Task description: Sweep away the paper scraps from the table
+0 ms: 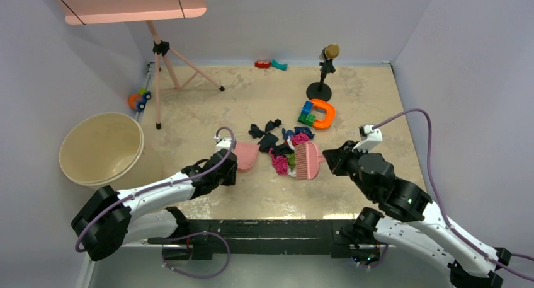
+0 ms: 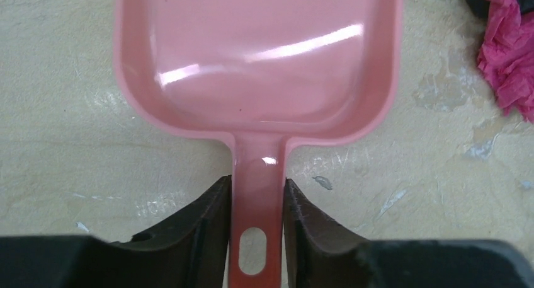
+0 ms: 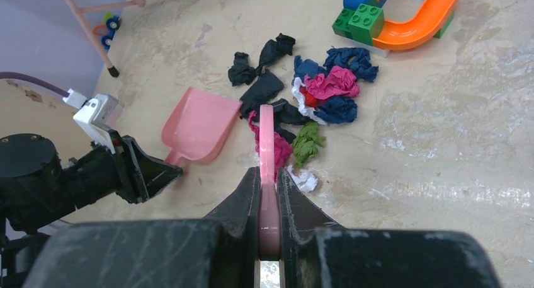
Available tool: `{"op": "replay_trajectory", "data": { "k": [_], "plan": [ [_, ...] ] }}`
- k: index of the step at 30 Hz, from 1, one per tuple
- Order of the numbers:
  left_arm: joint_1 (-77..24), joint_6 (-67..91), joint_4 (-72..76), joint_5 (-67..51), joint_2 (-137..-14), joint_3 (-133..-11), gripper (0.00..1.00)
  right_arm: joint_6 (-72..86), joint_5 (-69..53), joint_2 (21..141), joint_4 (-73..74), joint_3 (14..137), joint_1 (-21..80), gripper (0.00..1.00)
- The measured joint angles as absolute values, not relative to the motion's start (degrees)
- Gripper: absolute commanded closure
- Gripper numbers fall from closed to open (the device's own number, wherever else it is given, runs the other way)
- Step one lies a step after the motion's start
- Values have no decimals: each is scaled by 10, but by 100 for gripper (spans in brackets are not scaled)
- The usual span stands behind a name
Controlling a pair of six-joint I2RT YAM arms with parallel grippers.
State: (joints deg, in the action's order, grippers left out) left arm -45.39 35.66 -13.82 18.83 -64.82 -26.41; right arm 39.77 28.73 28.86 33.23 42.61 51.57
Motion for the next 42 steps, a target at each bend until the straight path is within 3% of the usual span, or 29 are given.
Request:
{"op": "replay_trajectory", "data": {
  "k": [3, 9, 17, 30, 36, 42],
  "plan": [
    [-454, 364, -142, 194, -648, -266, 75, 393, 288, 310, 329, 428, 516, 100],
    [-455, 364, -208, 195, -640, -308, 75, 342, 328, 487, 367, 536, 516, 100],
    [-455, 364, -316, 195, -593, -381, 74, 138, 373, 680, 333, 696, 480, 100],
    [-455, 363, -397, 147, -633, -398, 73, -162, 281, 899, 166, 770, 447, 100],
    [-455, 350, -394, 142, -690, -413, 73, -235, 230, 993, 135, 791, 447, 100],
    [-455, 323, -380, 135, -732, -446, 73, -256, 95, 1007, 141, 791, 448, 100]
  ]
}}
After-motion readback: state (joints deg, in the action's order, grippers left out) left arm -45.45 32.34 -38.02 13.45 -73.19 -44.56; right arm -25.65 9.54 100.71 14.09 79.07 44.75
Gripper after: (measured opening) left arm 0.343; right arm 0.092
